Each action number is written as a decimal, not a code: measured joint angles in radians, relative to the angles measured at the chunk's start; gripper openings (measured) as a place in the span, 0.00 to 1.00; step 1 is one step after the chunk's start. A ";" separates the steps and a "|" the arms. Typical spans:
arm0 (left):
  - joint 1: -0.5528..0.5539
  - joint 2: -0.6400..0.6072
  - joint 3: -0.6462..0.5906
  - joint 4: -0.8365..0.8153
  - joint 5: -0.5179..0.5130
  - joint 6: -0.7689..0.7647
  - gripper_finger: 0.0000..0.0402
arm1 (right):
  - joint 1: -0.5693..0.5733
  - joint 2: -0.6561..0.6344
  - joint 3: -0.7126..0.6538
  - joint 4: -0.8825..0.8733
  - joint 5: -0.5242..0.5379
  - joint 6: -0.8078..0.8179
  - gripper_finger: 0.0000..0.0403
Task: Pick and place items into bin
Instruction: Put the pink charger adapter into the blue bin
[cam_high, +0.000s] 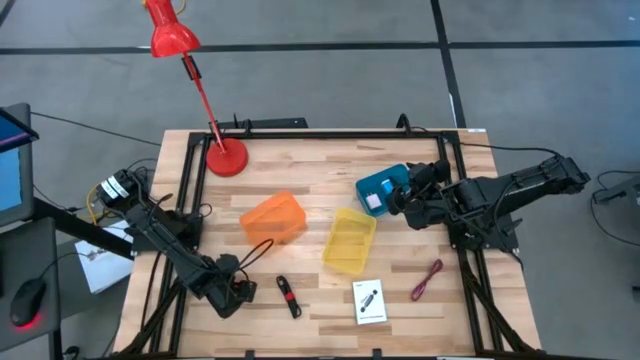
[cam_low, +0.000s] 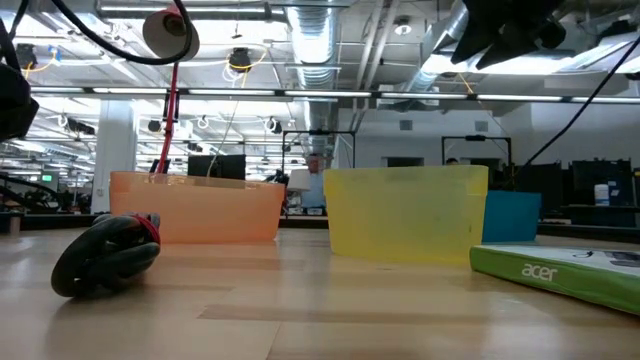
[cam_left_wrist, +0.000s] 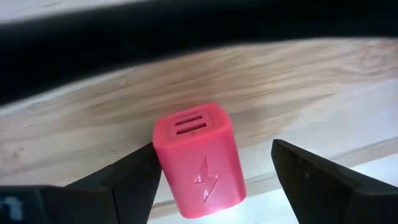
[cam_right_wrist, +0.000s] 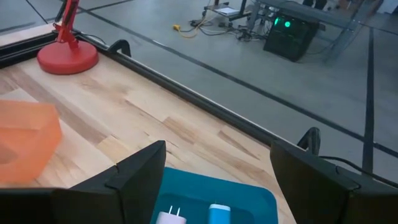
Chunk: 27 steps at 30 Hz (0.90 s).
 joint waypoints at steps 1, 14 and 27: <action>0.000 0.000 0.000 0.000 0.010 0.003 0.73 | 0.000 0.000 0.000 0.000 0.000 0.000 0.71; 0.005 0.000 -0.001 -0.024 -0.008 0.064 0.34 | 0.000 0.000 0.000 0.000 0.000 0.000 0.71; 0.057 0.001 0.229 -0.003 -0.418 0.304 0.34 | 0.000 0.000 0.000 0.000 0.001 -0.001 0.71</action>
